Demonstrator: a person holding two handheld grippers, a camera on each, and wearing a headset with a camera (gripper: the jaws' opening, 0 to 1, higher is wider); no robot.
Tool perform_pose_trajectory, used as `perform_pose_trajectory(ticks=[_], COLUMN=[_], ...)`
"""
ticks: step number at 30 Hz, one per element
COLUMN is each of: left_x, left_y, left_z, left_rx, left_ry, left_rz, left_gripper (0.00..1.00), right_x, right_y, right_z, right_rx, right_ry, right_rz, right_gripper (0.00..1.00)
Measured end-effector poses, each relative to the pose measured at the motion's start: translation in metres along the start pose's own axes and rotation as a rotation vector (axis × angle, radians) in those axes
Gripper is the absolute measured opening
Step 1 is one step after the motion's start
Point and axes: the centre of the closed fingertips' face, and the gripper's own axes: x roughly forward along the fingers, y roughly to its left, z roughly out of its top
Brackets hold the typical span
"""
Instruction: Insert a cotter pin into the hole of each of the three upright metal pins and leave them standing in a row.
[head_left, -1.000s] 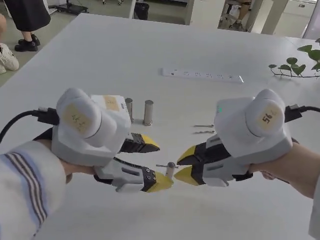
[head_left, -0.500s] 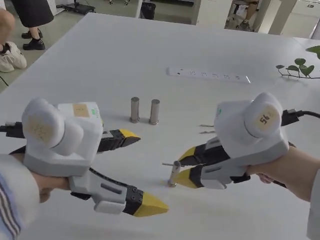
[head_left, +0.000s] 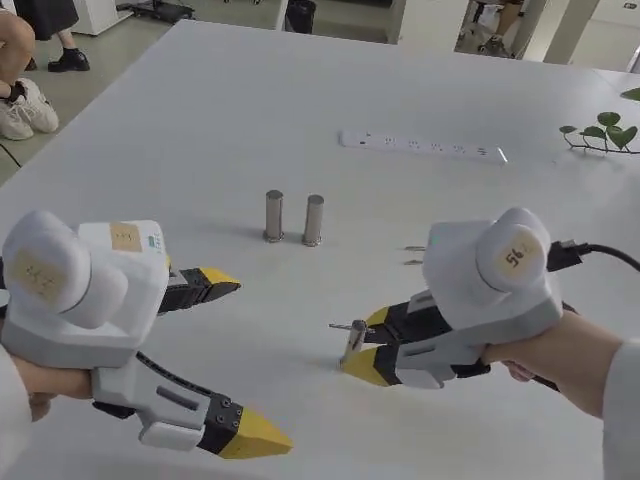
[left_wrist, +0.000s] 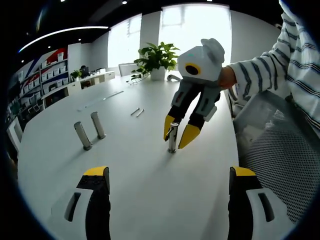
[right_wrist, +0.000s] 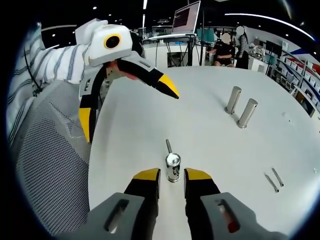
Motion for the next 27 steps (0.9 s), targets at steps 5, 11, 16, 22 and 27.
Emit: perform_pose_trajectory(ticks=[5, 11, 16, 22, 27], left_x=[-0.004, -0.009, -0.014, -0.017, -0.019], left_y=[-0.004, -0.004, -0.004, -0.001, 0.001], left_z=[-0.006, -0.012, -0.014, -0.017, -0.019], left_rx=[0.002, -0.001, -0.005, -0.011, -0.012], left_ry=[0.019, 0.039, 0.045, 0.051, 0.060], left_rz=[-0.027, -0.033, -0.039, -0.030, -0.025], left_gripper=[0.99, 0.99, 0.99, 0.99, 0.99], right_x=[0.002, 0.005, 0.006, 0.008, 0.009], right_y=[0.000, -0.002, -0.002, -0.002, -0.001], right_z=[-0.002, -0.005, -0.005, -0.002, 0.000], right_rx=[0.001, -0.004, 0.003, 0.018, -0.030], right_ry=[0.000, 0.006, -0.009, -0.035, -0.039], right_rz=[0.004, 0.008, 0.014, 0.013, 0.006], right_gripper=[0.11, 0.07, 0.05, 0.05, 0.04])
